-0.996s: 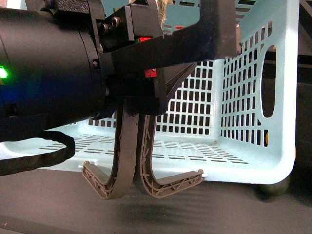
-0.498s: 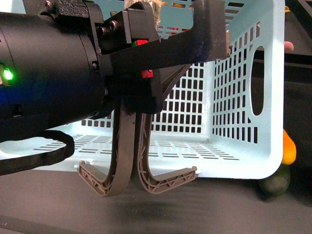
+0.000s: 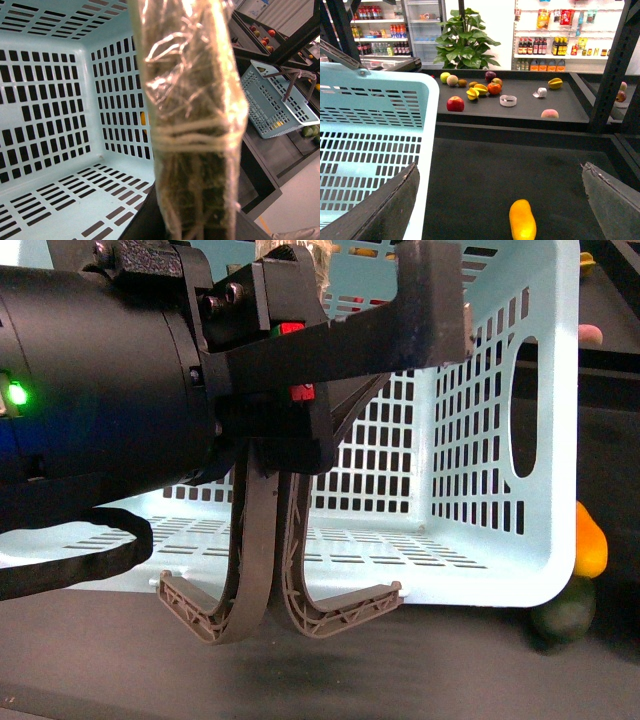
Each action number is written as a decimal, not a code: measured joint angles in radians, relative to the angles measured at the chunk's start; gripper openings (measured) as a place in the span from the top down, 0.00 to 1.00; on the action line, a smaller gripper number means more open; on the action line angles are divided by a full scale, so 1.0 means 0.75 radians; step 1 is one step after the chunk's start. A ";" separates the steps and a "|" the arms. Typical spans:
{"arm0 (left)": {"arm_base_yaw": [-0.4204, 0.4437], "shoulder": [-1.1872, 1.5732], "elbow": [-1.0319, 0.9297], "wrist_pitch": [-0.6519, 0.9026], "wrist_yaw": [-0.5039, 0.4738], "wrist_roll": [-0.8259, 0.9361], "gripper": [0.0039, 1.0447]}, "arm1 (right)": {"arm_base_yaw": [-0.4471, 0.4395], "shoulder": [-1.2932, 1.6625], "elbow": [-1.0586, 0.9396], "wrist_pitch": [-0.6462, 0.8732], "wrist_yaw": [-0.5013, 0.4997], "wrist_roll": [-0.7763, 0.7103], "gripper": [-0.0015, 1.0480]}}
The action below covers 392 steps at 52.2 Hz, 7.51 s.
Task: Pick mango with right arm and hold basket with left
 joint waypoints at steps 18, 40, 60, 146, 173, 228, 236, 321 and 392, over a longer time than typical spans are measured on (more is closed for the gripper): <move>-0.001 0.001 0.001 0.000 0.001 0.005 0.93 | 0.053 0.541 0.038 0.275 0.694 -0.030 0.08; -0.001 0.002 0.001 0.000 -0.001 0.006 0.93 | -0.253 2.158 0.415 1.131 0.300 -0.022 0.08; -0.001 0.003 0.001 0.000 0.002 0.005 0.93 | -0.288 2.722 0.810 1.021 0.186 -0.018 0.08; -0.001 0.003 0.001 0.000 0.001 0.005 0.93 | -0.156 3.629 1.743 0.661 0.296 -0.020 0.08; -0.001 0.003 0.001 0.000 0.001 0.005 0.93 | -0.157 3.640 1.747 0.685 0.330 -0.018 0.39; -0.001 0.003 0.001 0.000 0.000 0.005 0.93 | -0.200 2.593 0.970 0.813 0.219 0.383 0.46; -0.001 0.003 0.001 0.000 -0.001 0.005 0.93 | -0.180 2.293 0.832 0.735 0.202 0.499 0.46; -0.004 0.015 -0.007 -0.002 -0.002 -0.008 0.93 | 0.587 1.834 0.836 0.616 0.496 0.508 0.08; -0.005 0.015 -0.007 -0.002 0.001 0.003 0.93 | 0.416 0.154 0.117 0.031 0.400 0.036 0.67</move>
